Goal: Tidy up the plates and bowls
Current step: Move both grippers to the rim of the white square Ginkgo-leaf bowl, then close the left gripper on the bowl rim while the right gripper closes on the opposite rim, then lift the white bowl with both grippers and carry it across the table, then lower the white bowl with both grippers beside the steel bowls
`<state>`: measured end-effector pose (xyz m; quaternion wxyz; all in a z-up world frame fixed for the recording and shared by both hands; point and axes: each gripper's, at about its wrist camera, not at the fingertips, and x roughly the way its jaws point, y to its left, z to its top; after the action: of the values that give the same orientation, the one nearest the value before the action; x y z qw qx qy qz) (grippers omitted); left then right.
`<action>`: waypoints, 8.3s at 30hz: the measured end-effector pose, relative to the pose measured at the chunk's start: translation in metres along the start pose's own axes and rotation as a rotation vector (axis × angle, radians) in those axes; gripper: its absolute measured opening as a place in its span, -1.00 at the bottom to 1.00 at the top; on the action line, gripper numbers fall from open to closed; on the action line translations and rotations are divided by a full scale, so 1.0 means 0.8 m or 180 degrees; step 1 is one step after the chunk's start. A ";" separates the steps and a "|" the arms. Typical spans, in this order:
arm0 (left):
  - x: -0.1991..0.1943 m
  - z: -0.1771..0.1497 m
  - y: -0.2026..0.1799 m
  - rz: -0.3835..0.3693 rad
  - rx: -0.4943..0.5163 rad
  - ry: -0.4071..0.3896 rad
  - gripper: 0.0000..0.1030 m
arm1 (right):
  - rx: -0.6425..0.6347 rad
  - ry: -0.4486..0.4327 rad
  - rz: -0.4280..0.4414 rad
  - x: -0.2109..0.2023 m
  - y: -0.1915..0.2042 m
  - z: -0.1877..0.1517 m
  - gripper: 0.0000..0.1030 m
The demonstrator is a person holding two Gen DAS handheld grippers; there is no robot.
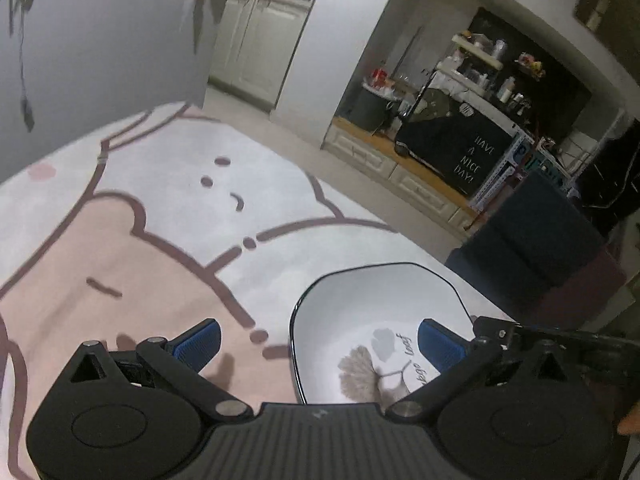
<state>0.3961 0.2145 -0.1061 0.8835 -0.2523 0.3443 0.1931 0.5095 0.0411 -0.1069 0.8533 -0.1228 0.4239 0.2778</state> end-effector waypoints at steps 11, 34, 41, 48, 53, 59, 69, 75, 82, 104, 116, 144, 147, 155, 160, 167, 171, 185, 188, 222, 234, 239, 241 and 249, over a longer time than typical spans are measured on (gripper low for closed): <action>0.016 -0.002 -0.005 -0.0653 0.0027 0.0399 0.96 | 0.0134 0.0261 0.0105 0.031 -0.011 -0.003 -0.26; 0.059 -0.009 0.020 -0.0735 0.0094 0.1058 0.04 | 0.0035 0.0299 0.0060 0.019 -0.018 -0.018 -0.74; 0.074 0.002 0.035 -0.0767 -0.0111 0.0902 -0.19 | 0.0041 0.0384 -0.0073 0.005 -0.014 -0.039 -0.76; 0.086 0.010 0.039 -0.0706 0.0047 0.0867 -0.57 | 0.0222 0.0600 0.0207 -0.015 -0.022 -0.068 -0.73; 0.098 0.011 0.046 -0.0744 0.0213 0.0950 -0.85 | 0.0823 0.0396 0.0448 -0.005 -0.049 -0.085 -0.75; 0.103 0.016 0.043 -0.0856 0.0511 0.1022 -0.83 | 0.1002 0.0252 0.0428 0.003 -0.045 -0.100 -0.74; 0.116 0.020 0.043 -0.0985 0.0622 0.1151 -0.78 | 0.0886 0.0528 0.0410 0.018 -0.041 -0.081 -0.70; 0.116 0.018 0.042 -0.1040 0.0695 0.1100 -0.78 | 0.0832 0.0490 0.0430 0.013 -0.043 -0.078 -0.71; 0.109 0.014 0.045 -0.1056 0.0732 0.0956 -0.79 | 0.0850 0.0315 0.0484 0.010 -0.046 -0.084 -0.73; 0.074 0.030 0.032 -0.1222 0.0662 0.0646 -0.80 | 0.0718 -0.0139 0.0468 -0.026 -0.059 -0.099 -0.76; 0.015 0.025 0.014 -0.1297 0.0612 0.0598 -0.79 | 0.0748 -0.0234 0.0369 -0.068 -0.046 -0.104 -0.77; -0.221 -0.087 -0.053 -0.1583 0.0991 0.0480 -0.79 | 0.0929 -0.0623 0.0223 -0.313 -0.056 -0.240 -0.77; -0.231 -0.109 -0.059 -0.1616 0.1017 0.0535 -0.79 | 0.0995 -0.0615 0.0210 -0.334 -0.060 -0.267 -0.77; -0.245 -0.168 -0.065 -0.1727 0.1058 0.0704 -0.79 | 0.1175 -0.0566 0.0154 -0.370 -0.070 -0.335 -0.79; -0.242 -0.200 -0.069 -0.1692 0.1135 0.0809 -0.78 | 0.1278 -0.0489 0.0132 -0.379 -0.076 -0.375 -0.79; -0.218 -0.242 -0.083 -0.1610 0.1301 0.1072 -0.77 | 0.1489 -0.0345 0.0137 -0.364 -0.091 -0.423 -0.79; -0.199 -0.264 -0.086 -0.1556 0.1344 0.1248 -0.77 | 0.1652 -0.0149 0.0165 -0.345 -0.103 -0.443 -0.79; -0.151 -0.304 -0.100 -0.1302 0.1402 0.1600 -0.77 | 0.1805 0.0381 0.0032 -0.279 -0.122 -0.484 -0.74; -0.146 -0.304 -0.101 -0.1272 0.1408 0.1607 -0.76 | 0.1828 0.0433 0.0013 -0.269 -0.124 -0.485 -0.74; -0.118 -0.299 -0.098 -0.1090 0.1550 0.1733 -0.69 | 0.1725 0.0752 -0.0229 -0.228 -0.105 -0.457 -0.67; -0.118 -0.306 -0.101 -0.1073 0.1648 0.1764 -0.70 | 0.1649 0.0856 -0.0235 -0.230 -0.096 -0.470 -0.66; -0.117 -0.307 -0.103 -0.1074 0.1678 0.1758 -0.70 | 0.1637 0.0876 -0.0228 -0.230 -0.095 -0.471 -0.65; -0.117 -0.307 -0.103 -0.1074 0.1682 0.1757 -0.70 | 0.1631 0.0876 -0.0236 -0.228 -0.094 -0.470 -0.65; -0.117 -0.306 -0.100 -0.1120 0.1692 0.1775 -0.70 | 0.1599 0.0868 -0.0271 -0.226 -0.090 -0.469 -0.63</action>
<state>0.2478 -0.0068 -0.1707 0.8103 -0.1131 0.5597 -0.1319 0.2175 -0.2516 -0.1942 0.8030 0.0384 0.5847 0.1089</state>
